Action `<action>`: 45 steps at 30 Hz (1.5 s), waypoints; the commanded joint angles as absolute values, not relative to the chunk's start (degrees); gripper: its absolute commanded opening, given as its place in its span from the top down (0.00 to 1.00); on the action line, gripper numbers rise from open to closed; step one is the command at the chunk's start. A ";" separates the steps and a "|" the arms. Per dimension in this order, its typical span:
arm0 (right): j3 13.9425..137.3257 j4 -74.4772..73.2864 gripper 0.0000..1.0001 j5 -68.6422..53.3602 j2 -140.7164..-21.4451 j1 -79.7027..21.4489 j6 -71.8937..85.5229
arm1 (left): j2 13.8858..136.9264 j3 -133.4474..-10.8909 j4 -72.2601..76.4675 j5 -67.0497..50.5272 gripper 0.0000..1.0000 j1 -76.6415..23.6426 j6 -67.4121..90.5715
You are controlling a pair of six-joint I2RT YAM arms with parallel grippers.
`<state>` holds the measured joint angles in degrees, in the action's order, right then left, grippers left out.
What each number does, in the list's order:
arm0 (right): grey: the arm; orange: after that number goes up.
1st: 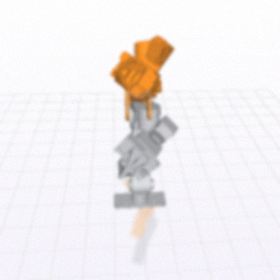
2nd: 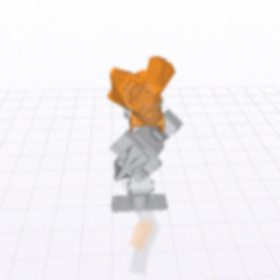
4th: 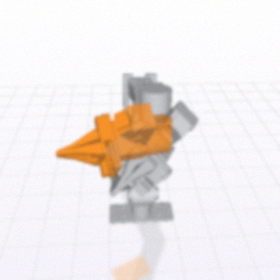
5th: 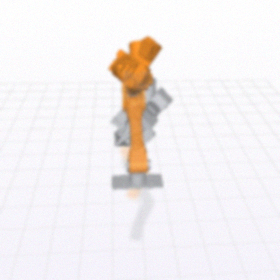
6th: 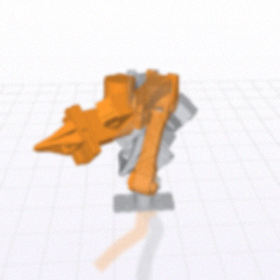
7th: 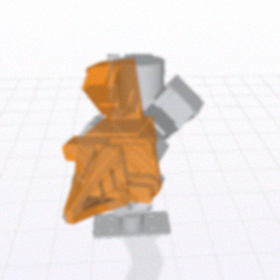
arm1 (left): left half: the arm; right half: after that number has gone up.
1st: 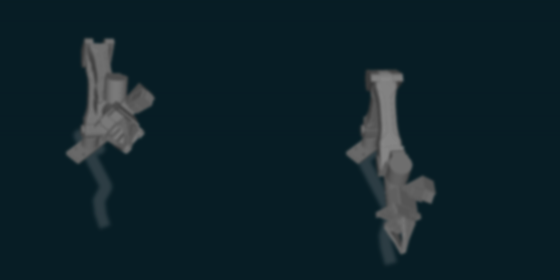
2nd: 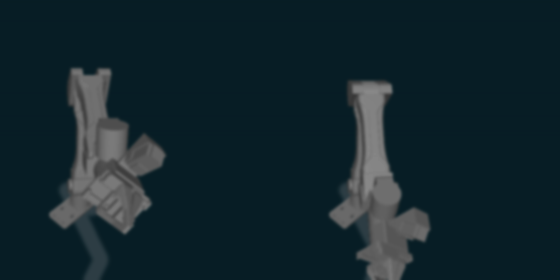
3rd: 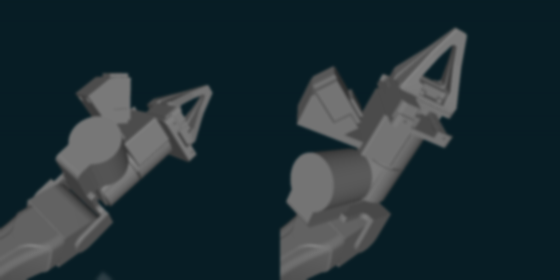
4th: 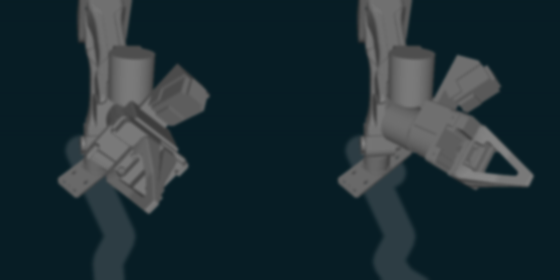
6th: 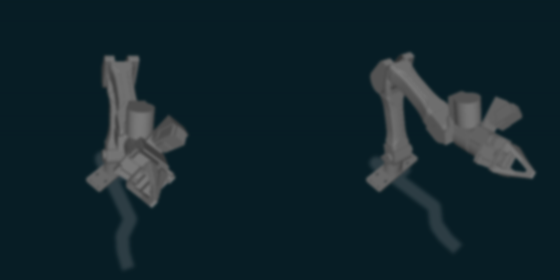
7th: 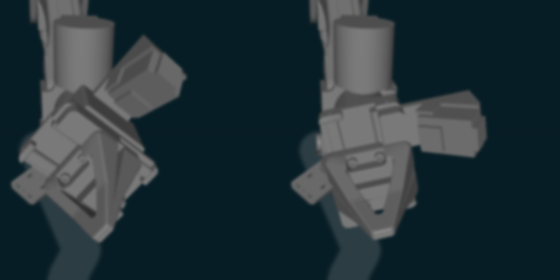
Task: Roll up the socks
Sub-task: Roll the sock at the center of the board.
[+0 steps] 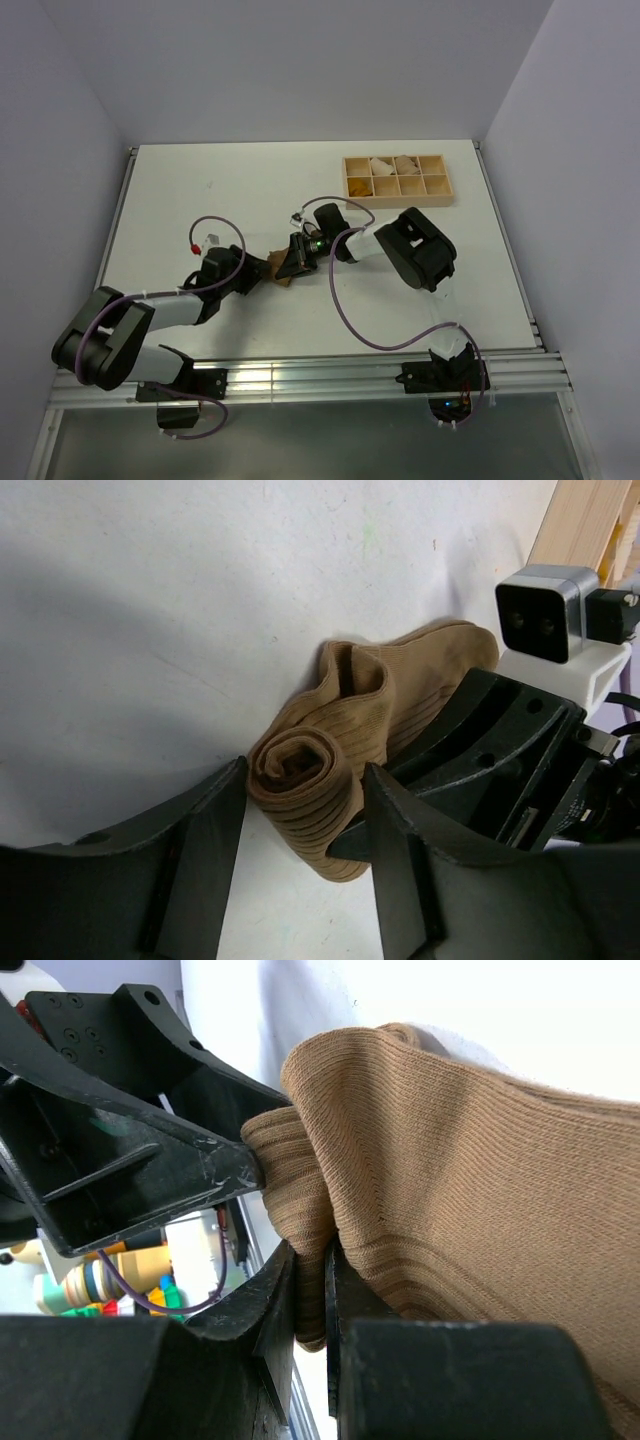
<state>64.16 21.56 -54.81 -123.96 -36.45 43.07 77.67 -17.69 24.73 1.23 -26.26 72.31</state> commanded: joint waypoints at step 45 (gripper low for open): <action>52.29 17.75 0.30 16.08 -100.19 -63.28 -13.79 | 80.16 -30.76 0.18 1.41 1.00 -27.33 60.82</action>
<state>52.01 11.55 10.00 -99.50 -61.98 -10.44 79.48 -29.41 3.53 1.61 -27.05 62.67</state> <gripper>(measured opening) 0.700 0.245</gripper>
